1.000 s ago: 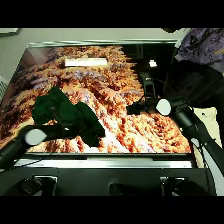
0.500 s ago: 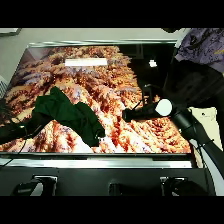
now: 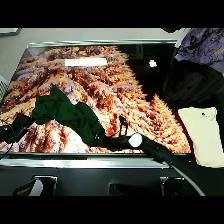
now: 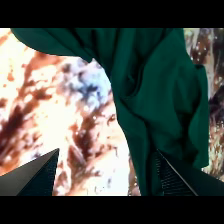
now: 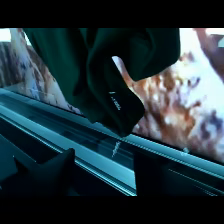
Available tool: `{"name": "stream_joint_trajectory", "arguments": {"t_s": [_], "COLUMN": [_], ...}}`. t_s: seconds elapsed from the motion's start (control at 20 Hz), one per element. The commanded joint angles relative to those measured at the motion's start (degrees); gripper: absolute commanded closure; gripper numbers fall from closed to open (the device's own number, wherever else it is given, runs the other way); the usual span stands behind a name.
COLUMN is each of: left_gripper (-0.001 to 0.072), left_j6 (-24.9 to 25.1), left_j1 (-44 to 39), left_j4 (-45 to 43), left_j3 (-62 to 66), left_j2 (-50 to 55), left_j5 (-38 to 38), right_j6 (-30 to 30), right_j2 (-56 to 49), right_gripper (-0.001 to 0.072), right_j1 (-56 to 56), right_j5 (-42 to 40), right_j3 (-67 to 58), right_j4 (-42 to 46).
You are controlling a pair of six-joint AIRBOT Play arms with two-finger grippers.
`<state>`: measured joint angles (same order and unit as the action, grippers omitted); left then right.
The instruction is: Fold the clothes and pants, and hang the long-sleeved shirts on hangers.
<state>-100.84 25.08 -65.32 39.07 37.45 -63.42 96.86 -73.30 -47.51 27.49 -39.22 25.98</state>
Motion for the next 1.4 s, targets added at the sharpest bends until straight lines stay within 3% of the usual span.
{"name": "stream_joint_trajectory", "arguments": {"t_s": [0.0, 0.2, 0.3, 0.4, 0.45, 0.6, 0.8, 0.95, 1.15, 1.35], "left_gripper": [-0.0011, -0.0011, -0.0011, -0.0011, -0.0012, -0.0012, -0.0011, -0.0011, -0.0011, -0.0010], "left_j6": [0.6, 0.6, 0.5, 0.6, 0.6, 0.6, 0.6, 0.9, 5.4, 11.9], "left_j1": [1.3, 1.3, 1.3, 1.3, 1.3, 1.5, 1.7, 1.6, 1.6, 1.6], "left_j4": [-0.8, -1.4, -1.4, -1.4, -1.4, -1.4, -1.3, -1.3, 1.7, 11.8], "left_j3": [0.0, 0.0, 0.0, 0.0, 0.0, 0.0, 0.0, 0.0, 0.0, -0.1], "left_j2": [1.2, 2.9, 3.9, 4.9, 5.4, 5.8, 6.0, 8.3, 15.5, 24.0], "left_j5": [-0.1, -0.1, -0.1, 0.0, 0.0, 0.2, 2.7, 3.2, 3.7, 4.6], "right_j6": [-0.7, -1.7, -1.8, -3.3, -4.5, -3.7, 11.9, 13.6, 13.3, 13.6], "right_j2": [-5.0, -7.7, -10.8, -13.7, -14.1, -10.6, -0.8, 7.9, 13.1, 13.4], "right_gripper": [0.0297, 0.0326, 0.0376, 0.0531, 0.0686, 0.0683, 0.0682, 0.0682, 0.0682, 0.0682], "right_j1": [-5.0, -5.0, -5.0, -4.9, -4.9, -1.9, 13.6, 26.0, 33.5, 33.4], "right_j5": [-9.0, -13.7, -13.6, -11.6, -11.1, -8.6, 7.6, 19.5, 28.2, 29.7], "right_j3": [1.1, -2.1, -5.4, -8.5, -9.4, -9.5, -9.5, -9.5, -9.5, -9.4], "right_j4": [-7.5, -7.5, -7.3, -7.2, -6.7, -0.1, 28.1, 43.2, 49.0, 50.7]}}
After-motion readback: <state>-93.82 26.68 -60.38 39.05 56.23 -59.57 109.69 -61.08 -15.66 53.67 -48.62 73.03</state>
